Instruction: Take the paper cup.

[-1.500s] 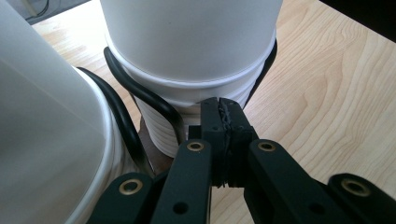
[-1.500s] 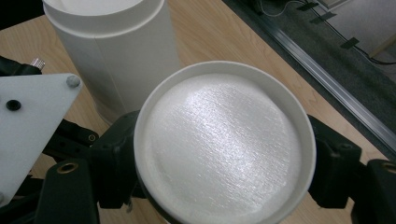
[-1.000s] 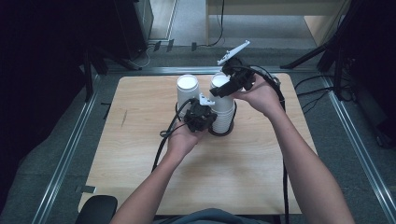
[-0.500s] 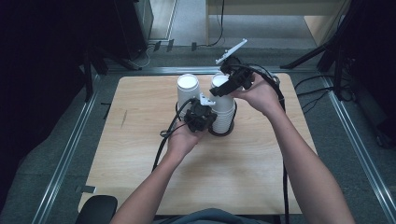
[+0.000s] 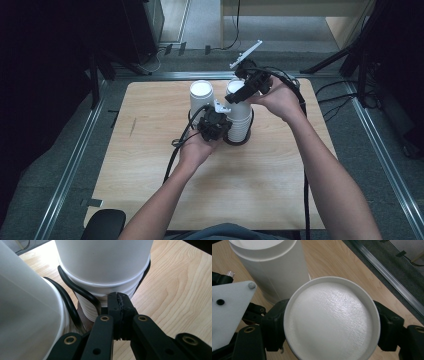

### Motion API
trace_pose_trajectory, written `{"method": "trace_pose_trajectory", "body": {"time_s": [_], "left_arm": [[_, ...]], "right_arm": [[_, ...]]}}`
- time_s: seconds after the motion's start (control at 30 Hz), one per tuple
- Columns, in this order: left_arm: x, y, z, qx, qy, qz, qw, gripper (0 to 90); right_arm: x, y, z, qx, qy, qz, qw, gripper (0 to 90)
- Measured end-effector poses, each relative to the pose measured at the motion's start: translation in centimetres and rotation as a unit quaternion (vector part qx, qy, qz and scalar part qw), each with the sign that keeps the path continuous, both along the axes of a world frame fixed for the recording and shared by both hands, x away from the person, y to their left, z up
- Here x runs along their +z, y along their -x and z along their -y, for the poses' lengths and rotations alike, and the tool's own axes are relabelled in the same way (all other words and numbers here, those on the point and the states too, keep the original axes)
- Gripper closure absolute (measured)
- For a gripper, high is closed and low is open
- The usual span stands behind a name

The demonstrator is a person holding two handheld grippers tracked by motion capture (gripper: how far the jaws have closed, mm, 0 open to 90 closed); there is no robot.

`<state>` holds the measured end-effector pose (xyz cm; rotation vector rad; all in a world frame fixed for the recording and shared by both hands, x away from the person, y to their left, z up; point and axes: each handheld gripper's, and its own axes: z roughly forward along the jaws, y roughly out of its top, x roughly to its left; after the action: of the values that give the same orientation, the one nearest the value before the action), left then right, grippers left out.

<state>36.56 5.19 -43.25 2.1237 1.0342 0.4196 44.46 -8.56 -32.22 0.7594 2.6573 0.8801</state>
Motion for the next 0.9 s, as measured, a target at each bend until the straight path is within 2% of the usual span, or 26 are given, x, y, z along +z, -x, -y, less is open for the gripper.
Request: {"method": "trace_pose_trajectory", "body": {"time_s": [0.23, 0.47, 0.53, 0.6, 0.9], "left_arm": [[0.0, -0.1, -0.1, 0.000, 0.003, -0.003, 1.0000, 90.0], [0.0, -0.1, 0.0, -0.002, 0.005, -0.003, 1.0000, 90.0], [0.0, -0.1, 0.0, -0.003, 0.004, -0.003, 1.0000, 89.9], [0.0, -0.1, 0.0, -0.004, 0.004, -0.004, 1.0000, 89.7], [0.1, -0.2, -0.3, -0.012, 0.018, -0.014, 0.9997, 86.0]], "right_arm": [[0.1, 0.0, -0.2, -0.027, 0.000, -0.010, 0.9996, 25.8], [0.3, 0.2, -0.3, -0.041, -0.002, -0.006, 0.9992, 26.1], [0.6, 0.2, -0.2, -0.043, -0.011, -0.001, 0.9990, 26.6], [1.4, 0.3, 0.0, -0.038, -0.027, 0.006, 0.9989, 26.5], [4.5, 1.0, 0.3, -0.019, -0.028, 0.010, 0.9994, 26.0]]}}
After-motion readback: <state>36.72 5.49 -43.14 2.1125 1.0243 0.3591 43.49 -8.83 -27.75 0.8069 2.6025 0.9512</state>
